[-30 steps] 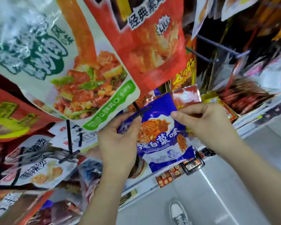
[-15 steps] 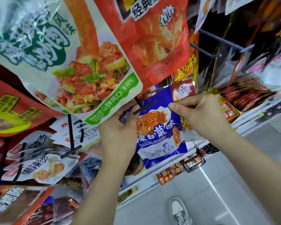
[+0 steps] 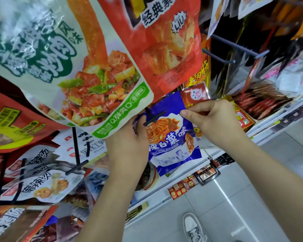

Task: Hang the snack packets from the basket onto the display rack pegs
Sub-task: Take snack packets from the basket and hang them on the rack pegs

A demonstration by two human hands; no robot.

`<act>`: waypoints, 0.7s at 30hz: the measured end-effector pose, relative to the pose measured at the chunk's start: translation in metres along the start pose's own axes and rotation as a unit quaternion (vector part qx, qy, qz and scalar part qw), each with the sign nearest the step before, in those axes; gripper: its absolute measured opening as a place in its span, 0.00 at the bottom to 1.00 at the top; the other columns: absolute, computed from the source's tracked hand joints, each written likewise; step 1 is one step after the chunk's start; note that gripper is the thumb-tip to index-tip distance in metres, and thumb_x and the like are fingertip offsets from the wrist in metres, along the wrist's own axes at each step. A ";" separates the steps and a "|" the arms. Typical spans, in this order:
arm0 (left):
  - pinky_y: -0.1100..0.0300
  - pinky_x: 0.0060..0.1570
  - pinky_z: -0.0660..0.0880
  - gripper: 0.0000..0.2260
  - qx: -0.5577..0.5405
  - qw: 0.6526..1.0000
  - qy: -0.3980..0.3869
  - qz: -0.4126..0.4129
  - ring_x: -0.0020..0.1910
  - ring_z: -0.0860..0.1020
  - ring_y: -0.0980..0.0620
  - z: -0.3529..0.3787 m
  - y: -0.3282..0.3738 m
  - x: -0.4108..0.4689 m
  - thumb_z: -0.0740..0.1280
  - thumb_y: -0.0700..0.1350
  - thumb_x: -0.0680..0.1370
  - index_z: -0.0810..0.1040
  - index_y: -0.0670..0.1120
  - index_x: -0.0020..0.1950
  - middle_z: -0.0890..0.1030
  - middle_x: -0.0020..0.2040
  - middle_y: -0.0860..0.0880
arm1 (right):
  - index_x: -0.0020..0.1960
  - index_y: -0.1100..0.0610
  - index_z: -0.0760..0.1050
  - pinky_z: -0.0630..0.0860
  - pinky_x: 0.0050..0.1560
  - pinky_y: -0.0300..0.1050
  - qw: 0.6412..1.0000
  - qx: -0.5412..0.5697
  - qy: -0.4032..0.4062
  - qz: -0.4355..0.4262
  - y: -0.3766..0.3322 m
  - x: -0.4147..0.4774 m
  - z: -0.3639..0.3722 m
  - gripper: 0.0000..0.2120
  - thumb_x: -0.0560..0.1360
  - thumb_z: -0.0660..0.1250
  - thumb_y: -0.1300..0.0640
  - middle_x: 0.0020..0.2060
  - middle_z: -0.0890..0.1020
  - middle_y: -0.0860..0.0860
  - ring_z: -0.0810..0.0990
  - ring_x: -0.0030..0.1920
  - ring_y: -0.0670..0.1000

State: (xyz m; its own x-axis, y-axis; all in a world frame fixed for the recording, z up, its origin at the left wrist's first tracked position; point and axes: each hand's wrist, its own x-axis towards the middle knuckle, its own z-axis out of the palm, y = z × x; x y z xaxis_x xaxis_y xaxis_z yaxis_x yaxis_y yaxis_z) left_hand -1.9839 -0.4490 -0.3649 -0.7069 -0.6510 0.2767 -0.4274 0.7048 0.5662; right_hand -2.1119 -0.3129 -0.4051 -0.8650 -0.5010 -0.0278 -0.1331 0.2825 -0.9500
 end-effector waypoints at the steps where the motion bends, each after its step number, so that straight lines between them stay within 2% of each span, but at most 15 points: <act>1: 0.44 0.51 0.76 0.21 0.029 1.000 0.001 0.009 0.53 0.80 0.40 0.002 -0.001 0.003 0.56 0.53 0.76 0.80 0.43 0.58 0.83 0.53 0.43 | 0.41 0.50 0.81 0.70 0.26 0.27 1.000 -0.003 -0.003 0.003 0.000 0.000 0.001 0.03 0.74 0.73 0.54 0.33 0.81 0.43 0.78 0.27 0.36; 3: 0.44 0.47 0.78 0.19 0.078 0.996 0.006 0.039 0.51 0.81 0.38 0.005 -0.004 0.005 0.56 0.49 0.76 0.80 0.41 0.56 0.83 0.52 0.40 | 0.44 0.51 0.83 0.72 0.29 0.30 1.000 -0.014 0.001 0.006 0.001 -0.001 -0.001 0.01 0.74 0.72 0.56 0.33 0.81 0.41 0.78 0.29 0.37; 5: 0.51 0.41 0.77 0.11 0.094 0.992 0.041 0.077 0.44 0.82 0.39 0.007 -0.004 0.003 0.62 0.40 0.75 0.81 0.41 0.51 0.84 0.47 0.40 | 0.45 0.51 0.84 0.74 0.33 0.37 0.999 -0.034 0.023 0.013 0.006 -0.005 -0.010 0.04 0.75 0.72 0.58 0.34 0.82 0.43 0.79 0.32 0.43; 7: 0.56 0.36 0.75 0.10 0.098 0.987 0.068 0.106 0.42 0.81 0.41 0.009 -0.003 -0.004 0.64 0.34 0.72 0.82 0.40 0.50 0.84 0.45 0.41 | 0.44 0.51 0.83 0.69 0.26 0.38 0.998 -0.028 0.049 0.025 0.011 -0.013 -0.024 0.08 0.75 0.70 0.63 0.33 0.83 0.51 0.72 0.26 0.48; 8: 0.56 0.38 0.76 0.11 0.102 0.985 0.076 0.119 0.46 0.79 0.43 0.010 -0.005 -0.009 0.63 0.34 0.72 0.82 0.39 0.51 0.84 0.48 0.41 | 0.45 0.53 0.83 0.65 0.23 0.34 0.998 -0.014 0.059 0.030 0.014 -0.018 -0.032 0.09 0.75 0.69 0.66 0.29 0.80 0.50 0.68 0.23 0.47; 10: 0.53 0.53 0.74 0.14 0.105 0.980 0.073 0.150 0.57 0.75 0.46 0.012 -0.010 -0.020 0.59 0.34 0.73 0.81 0.37 0.54 0.81 0.58 0.40 | 0.44 0.54 0.83 0.61 0.23 0.29 0.997 0.012 0.073 0.037 0.018 -0.030 -0.046 0.11 0.75 0.68 0.69 0.21 0.74 0.43 0.67 0.21 0.44; 11: 0.51 0.59 0.72 0.16 0.106 0.979 0.062 0.163 0.61 0.73 0.44 0.012 -0.012 -0.026 0.58 0.34 0.73 0.81 0.37 0.56 0.78 0.62 0.39 | 0.43 0.53 0.83 0.61 0.24 0.28 0.996 0.016 0.076 0.039 0.019 -0.035 -0.051 0.13 0.75 0.68 0.70 0.20 0.73 0.41 0.68 0.21 0.43; 13: 0.44 0.64 0.70 0.21 0.122 0.975 0.037 0.180 0.67 0.69 0.38 0.011 -0.013 -0.037 0.55 0.34 0.72 0.79 0.36 0.60 0.72 0.68 0.38 | 0.42 0.51 0.82 0.62 0.24 0.27 0.995 0.032 0.080 0.044 0.019 -0.045 -0.061 0.15 0.75 0.68 0.70 0.20 0.74 0.40 0.68 0.22 0.43; 15: 0.41 0.69 0.63 0.24 0.158 0.968 0.024 0.195 0.69 0.66 0.38 0.011 -0.011 -0.044 0.53 0.35 0.70 0.78 0.36 0.62 0.71 0.68 0.37 | 0.43 0.55 0.82 0.65 0.25 0.26 0.992 0.074 0.085 0.055 0.018 -0.054 -0.072 0.13 0.75 0.68 0.71 0.21 0.76 0.39 0.72 0.22 0.41; 17: 0.41 0.71 0.54 0.25 0.192 0.960 0.021 0.205 0.68 0.66 0.40 0.012 -0.010 -0.051 0.52 0.37 0.68 0.79 0.37 0.61 0.74 0.65 0.37 | 0.43 0.54 0.83 0.72 0.31 0.27 0.986 0.119 0.100 0.062 0.016 -0.061 -0.082 0.13 0.74 0.69 0.71 0.26 0.81 0.40 0.77 0.28 0.39; 19: 0.43 0.73 0.51 0.24 0.195 0.958 0.015 0.210 0.68 0.67 0.41 0.012 -0.008 -0.057 0.53 0.37 0.69 0.80 0.38 0.59 0.75 0.66 0.38 | 0.42 0.50 0.83 0.77 0.37 0.32 0.979 0.158 0.108 0.068 0.016 -0.066 -0.091 0.16 0.73 0.70 0.71 0.33 0.84 0.42 0.81 0.35 0.41; 21: 0.45 0.73 0.54 0.22 0.154 0.963 -0.002 0.221 0.69 0.68 0.43 0.014 -0.003 -0.066 0.54 0.36 0.71 0.81 0.39 0.58 0.75 0.67 0.40 | 0.44 0.49 0.83 0.78 0.37 0.35 0.977 0.181 0.097 0.063 0.016 -0.069 -0.098 0.16 0.72 0.70 0.71 0.34 0.84 0.43 0.81 0.35 0.43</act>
State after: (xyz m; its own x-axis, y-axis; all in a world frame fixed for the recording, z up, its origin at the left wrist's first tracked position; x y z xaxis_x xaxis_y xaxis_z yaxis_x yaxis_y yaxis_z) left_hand -1.9435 -0.4042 -0.3961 -0.8600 -0.2672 0.4347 -0.2300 0.9635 0.1372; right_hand -2.1014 -0.1934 -0.3877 -0.9435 -0.3063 -0.1263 0.1304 0.0073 -0.9914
